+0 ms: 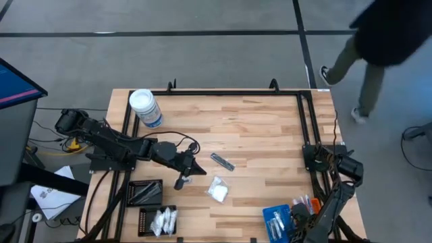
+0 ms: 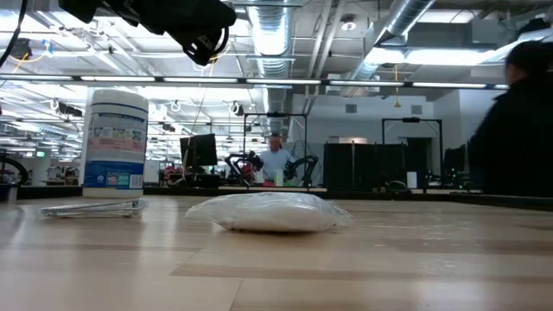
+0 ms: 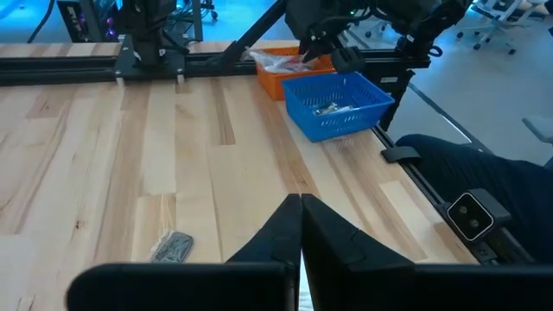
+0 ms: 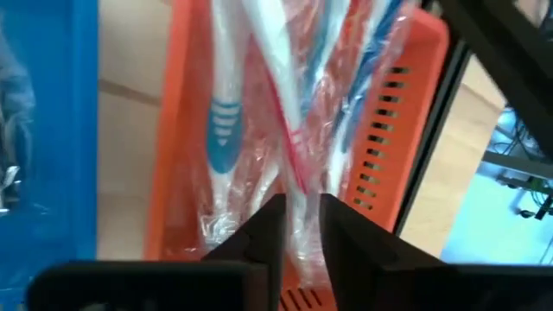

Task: Pick & Place Travel size toiletries
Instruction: Put the red toothbrush into the orange bin

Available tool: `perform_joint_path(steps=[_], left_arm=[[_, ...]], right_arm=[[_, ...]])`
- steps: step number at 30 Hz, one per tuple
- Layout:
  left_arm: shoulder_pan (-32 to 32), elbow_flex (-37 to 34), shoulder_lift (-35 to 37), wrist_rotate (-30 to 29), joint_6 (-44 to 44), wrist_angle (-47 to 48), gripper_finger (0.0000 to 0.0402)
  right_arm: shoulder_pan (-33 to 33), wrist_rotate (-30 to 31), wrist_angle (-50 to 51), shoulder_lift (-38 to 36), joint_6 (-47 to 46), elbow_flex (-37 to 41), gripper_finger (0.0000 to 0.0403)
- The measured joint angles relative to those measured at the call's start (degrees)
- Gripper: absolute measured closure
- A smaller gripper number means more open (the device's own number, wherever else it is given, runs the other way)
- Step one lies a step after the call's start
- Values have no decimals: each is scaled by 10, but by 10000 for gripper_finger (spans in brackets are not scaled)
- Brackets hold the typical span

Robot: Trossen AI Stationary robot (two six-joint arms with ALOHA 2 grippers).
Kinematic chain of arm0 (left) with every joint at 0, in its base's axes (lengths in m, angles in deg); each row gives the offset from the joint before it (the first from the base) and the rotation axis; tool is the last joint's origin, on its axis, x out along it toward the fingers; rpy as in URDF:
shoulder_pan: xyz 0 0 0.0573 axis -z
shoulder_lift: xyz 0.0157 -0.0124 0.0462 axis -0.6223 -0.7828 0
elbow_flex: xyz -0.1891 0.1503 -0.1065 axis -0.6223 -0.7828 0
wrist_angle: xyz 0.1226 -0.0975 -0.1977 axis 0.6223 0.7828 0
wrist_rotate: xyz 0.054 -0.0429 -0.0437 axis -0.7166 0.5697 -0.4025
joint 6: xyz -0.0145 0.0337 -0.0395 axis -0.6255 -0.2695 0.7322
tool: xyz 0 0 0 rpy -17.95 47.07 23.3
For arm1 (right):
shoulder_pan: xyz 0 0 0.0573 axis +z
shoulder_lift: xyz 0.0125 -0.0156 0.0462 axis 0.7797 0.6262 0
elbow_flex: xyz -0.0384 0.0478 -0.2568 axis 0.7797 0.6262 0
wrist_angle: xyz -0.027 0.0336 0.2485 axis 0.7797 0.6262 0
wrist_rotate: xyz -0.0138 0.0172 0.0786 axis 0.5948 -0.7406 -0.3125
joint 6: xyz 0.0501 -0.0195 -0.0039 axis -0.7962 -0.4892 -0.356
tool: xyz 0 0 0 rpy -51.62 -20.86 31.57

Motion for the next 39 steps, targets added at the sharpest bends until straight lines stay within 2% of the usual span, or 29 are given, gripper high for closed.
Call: perform_joint_path(steps=[6, 12, 16, 18, 20, 25, 26, 30, 32, 39], left_arm=[[0, 0, 0, 0, -3, -4, 401], [0, 0, 0, 0, -3, -4, 401], [0, 0, 0, 0, -2, -4, 401], [0, 0, 0, 0, -2, -4, 401], [0, 0, 0, 0, -1, -4, 401], [2, 0, 0, 0, 3, -4, 401], [2, 0, 0, 0, 3, -4, 401], [2, 0, 0, 0, 3, -4, 401], [2, 0, 0, 0, 3, -4, 401], [2, 0, 0, 0, 10, -3, 401]], right_arm=[[-1, 0, -5, -1, 0, 1, 294], [0, 2, 65, -2, 11, -25, 238], [0, 2, 84, -3, 11, -41, 224], [0, 2, 82, -3, 11, -41, 233], [-2, 2, 67, -3, 11, -39, 259], [-10, 0, 35, -2, 16, -33, 379], [-10, 0, 34, -2, 16, -33, 389], [-7, -5, 49, -2, 2, -32, 385], [-7, -21, 49, -2, 1, -21, 395], [-8, -29, -19, -1, 0, 27, 400]])
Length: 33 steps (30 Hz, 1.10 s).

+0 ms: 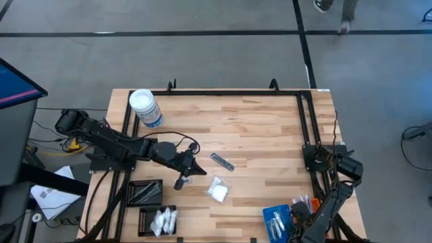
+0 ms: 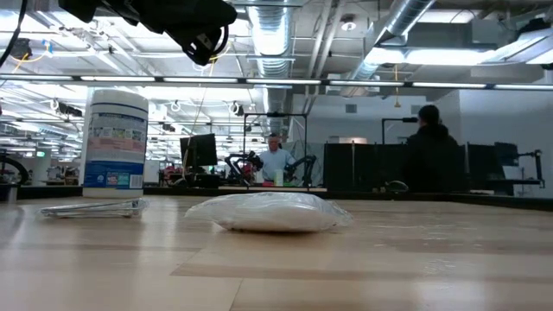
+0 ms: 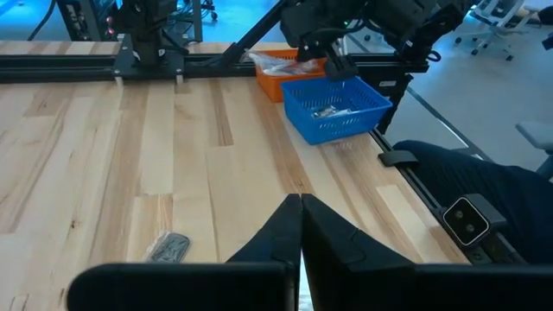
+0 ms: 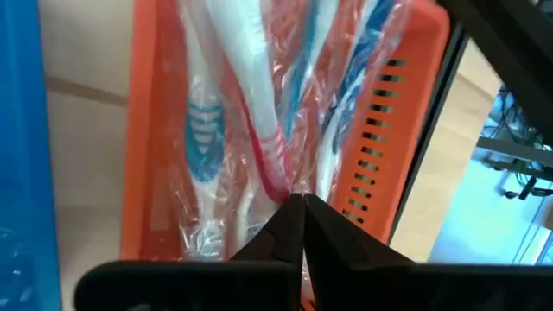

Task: Pick & Place Travel size toiletries
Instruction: Put the red toothbrush into the orange bin, then put the vanity pack into the bottom black bin

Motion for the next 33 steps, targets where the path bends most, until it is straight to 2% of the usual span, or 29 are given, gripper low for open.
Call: perform_joint_path(steps=[6, 11, 12, 17, 24, 27, 33], left_arm=[[0, 0, 0, 0, 4, 0, 401], [4, 0, 0, 0, 11, 1, 401], [6, 0, 0, 0, 16, 1, 401], [13, 0, 0, 0, 19, 1, 401], [38, 0, 0, 0, 23, 2, 401], [48, 0, 0, 0, 34, 2, 401], [69, -1, 0, 0, 49, 3, 401]], right_arm=[[0, 0, 23, -4, 1, 0, 401], [0, 4, 109, -14, 2, -42, 401], [0, 21, 97, -21, 11, -45, 402], [-4, 181, 101, -58, 29, -51, 401], [-50, 360, 94, -79, 177, -51, 402], [-80, 399, 94, -79, 260, -51, 402], [-144, 438, 90, -79, 422, -51, 399]])
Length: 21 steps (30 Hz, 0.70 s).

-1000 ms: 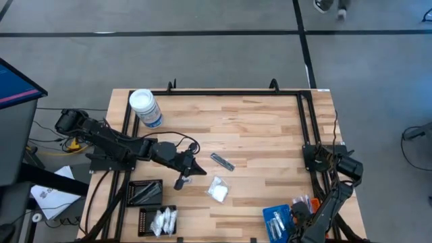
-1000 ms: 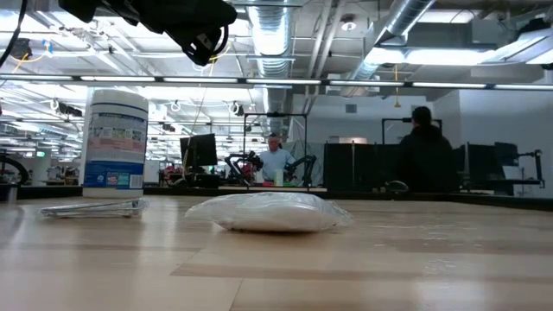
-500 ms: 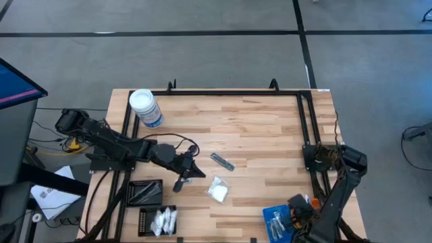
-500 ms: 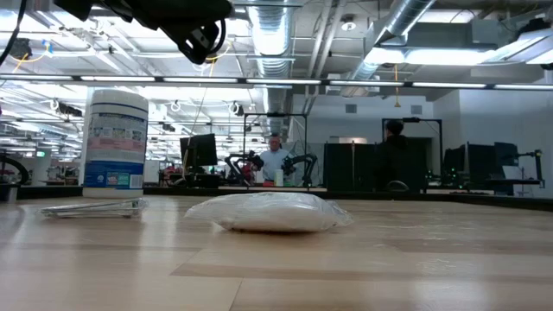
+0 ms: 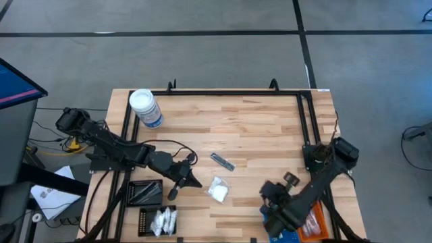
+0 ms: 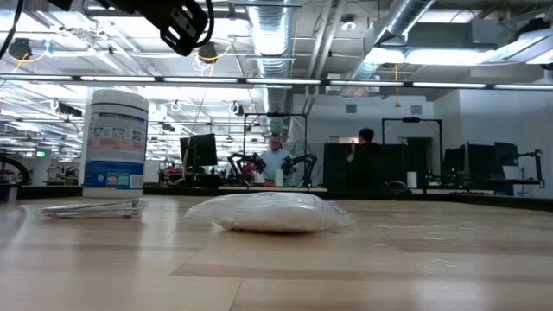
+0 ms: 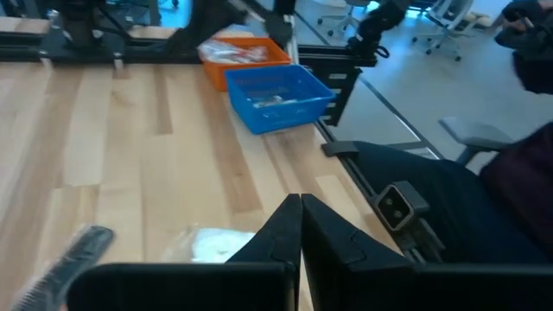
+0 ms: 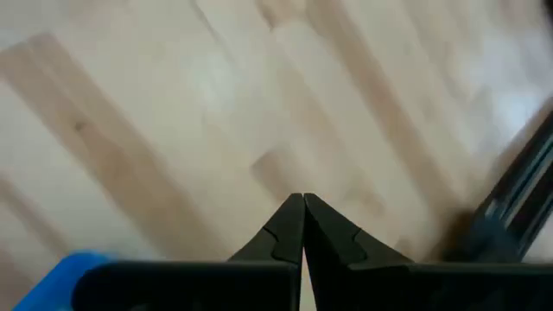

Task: Pick & Place Travel size toiletries
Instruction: Put the vanity pack into the bottom black bin

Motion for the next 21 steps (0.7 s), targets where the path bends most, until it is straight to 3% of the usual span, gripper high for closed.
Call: perform_joint_path(steps=[5, 11, 21], left_arm=[[19, 0, 0, -13, 25, 9, 401], [48, 0, 0, -74, 51, 28, 401], [103, 0, 0, -139, 98, 49, 401]], right_arm=[[-45, 54, -28, 0, 138, 0, 402], [-87, 142, -74, 0, 259, 0, 402], [-125, 168, -277, 0, 540, 0, 403]])
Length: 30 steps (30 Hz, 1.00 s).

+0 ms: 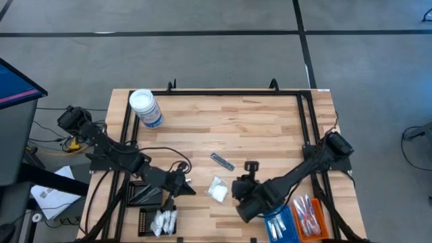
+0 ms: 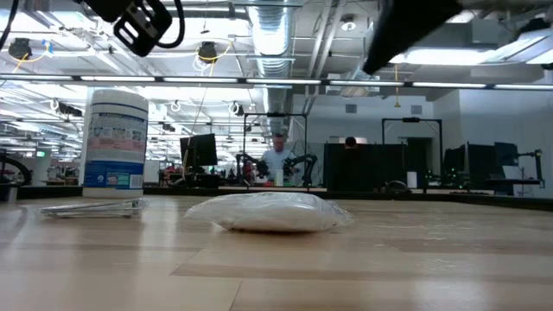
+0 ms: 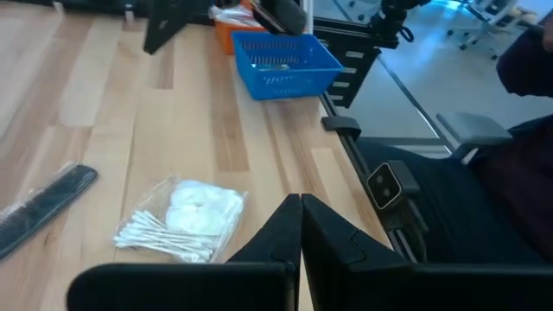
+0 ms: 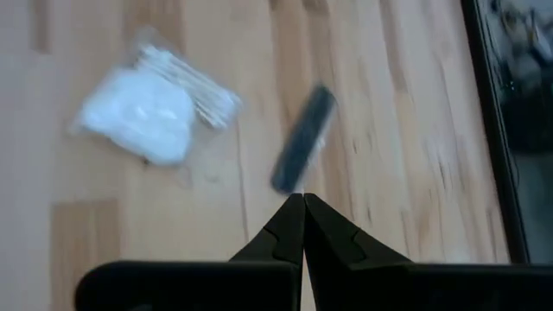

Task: Pick & Place Travel size toiletries
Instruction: Put the vanity pack into the bottom black bin

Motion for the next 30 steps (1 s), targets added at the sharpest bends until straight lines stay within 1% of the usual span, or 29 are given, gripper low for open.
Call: perform_joint_path(steps=[4, 6, 8, 11, 13, 15, 16, 19, 21, 25, 27, 30], left_arm=[[18, 0, 0, -35, 20, 7, 401], [25, 0, 0, -51, 28, 12, 401], [32, 0, 0, -64, 37, 14, 401], [40, 0, 0, -77, 44, 15, 401], [43, 0, 0, -88, 51, 16, 401], [44, 0, 0, -96, 52, 17, 401], [44, 0, 0, -97, 55, 18, 401], [40, 0, 0, -100, 57, 19, 401], [39, 0, 0, -100, 57, 19, 401], [39, 0, 0, -102, 57, 19, 401], [39, 0, 0, -105, 57, 19, 401], [39, 0, 0, -109, 57, 19, 401]], right_arm=[[-10, 14, -61, 0, 67, 2, 403], [-18, 6, -115, -6, 97, 22, 403], [-28, -37, -186, -18, 133, 57, 403], [-46, -126, -319, -41, 172, 128, 403], [-56, -155, -396, -58, 174, 174, 403], [-64, -170, -461, -80, 154, 218, 403], [-68, -187, -493, -92, 140, 238, 403], [-83, -266, -572, -118, 90, 288, 403], [-90, -284, -581, -125, 45, 307, 403], [-110, -289, -580, -112, -30, 331, 396], [-121, -294, -581, -91, -54, 332, 382], [-136, -312, -580, -57, -66, 327, 347]])
